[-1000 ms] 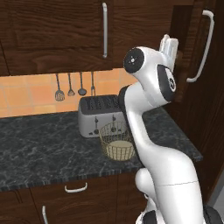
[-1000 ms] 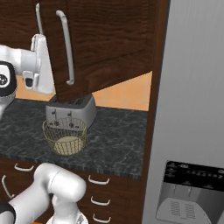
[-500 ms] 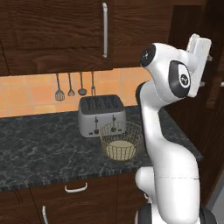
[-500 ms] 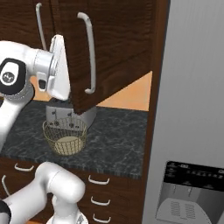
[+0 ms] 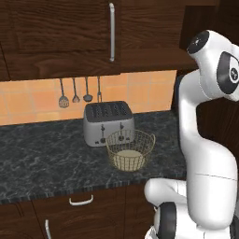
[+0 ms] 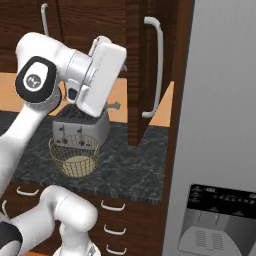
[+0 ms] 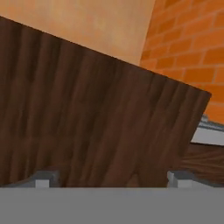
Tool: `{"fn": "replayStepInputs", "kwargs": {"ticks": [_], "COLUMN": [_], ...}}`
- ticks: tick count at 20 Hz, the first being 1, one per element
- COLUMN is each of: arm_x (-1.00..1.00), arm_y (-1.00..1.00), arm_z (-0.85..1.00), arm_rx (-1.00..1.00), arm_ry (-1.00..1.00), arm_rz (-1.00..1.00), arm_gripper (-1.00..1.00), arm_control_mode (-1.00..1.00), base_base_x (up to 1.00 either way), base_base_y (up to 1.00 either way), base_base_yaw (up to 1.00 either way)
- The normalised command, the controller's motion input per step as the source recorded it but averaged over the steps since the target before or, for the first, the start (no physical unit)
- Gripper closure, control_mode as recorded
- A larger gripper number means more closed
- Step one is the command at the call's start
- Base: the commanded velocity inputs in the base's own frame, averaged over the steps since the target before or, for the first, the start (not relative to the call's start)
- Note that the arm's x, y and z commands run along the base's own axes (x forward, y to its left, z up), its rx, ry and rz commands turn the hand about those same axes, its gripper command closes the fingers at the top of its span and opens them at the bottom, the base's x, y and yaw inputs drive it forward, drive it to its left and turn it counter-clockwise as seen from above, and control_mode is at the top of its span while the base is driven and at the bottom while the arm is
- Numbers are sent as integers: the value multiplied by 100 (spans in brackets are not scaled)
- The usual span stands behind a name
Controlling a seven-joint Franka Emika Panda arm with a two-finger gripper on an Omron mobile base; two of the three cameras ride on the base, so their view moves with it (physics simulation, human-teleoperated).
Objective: Open the cabinet, pick up the bread from the cabinet and place it in the basket. Then move the basket to the dining counter.
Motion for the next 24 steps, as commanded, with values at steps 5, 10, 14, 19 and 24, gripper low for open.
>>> {"fn": "replayStepInputs", "kwargs": {"ticks": [5, 10, 14, 19, 24], "arm_x": [10, 5, -35, -49, -37], "arm_y": [100, 100, 98, 64, 36], "arm_z": [-10, 7, 24, 22, 15], "arm_rx": [-2, -1, -7, -19, -32], "arm_ry": [-12, 15, 25, 26, 33], "arm_rz": [10, 45, 76, 84, 78], "arm_gripper": [-100, -100, -100, -100, -100], "arm_control_mode": [-100, -100, -100, -100, -100], "base_base_x": [0, 0, 0, 0, 0], "base_base_y": [0, 0, 0, 0, 0], "base_base_yaw": [0, 0, 0, 0, 0]}}
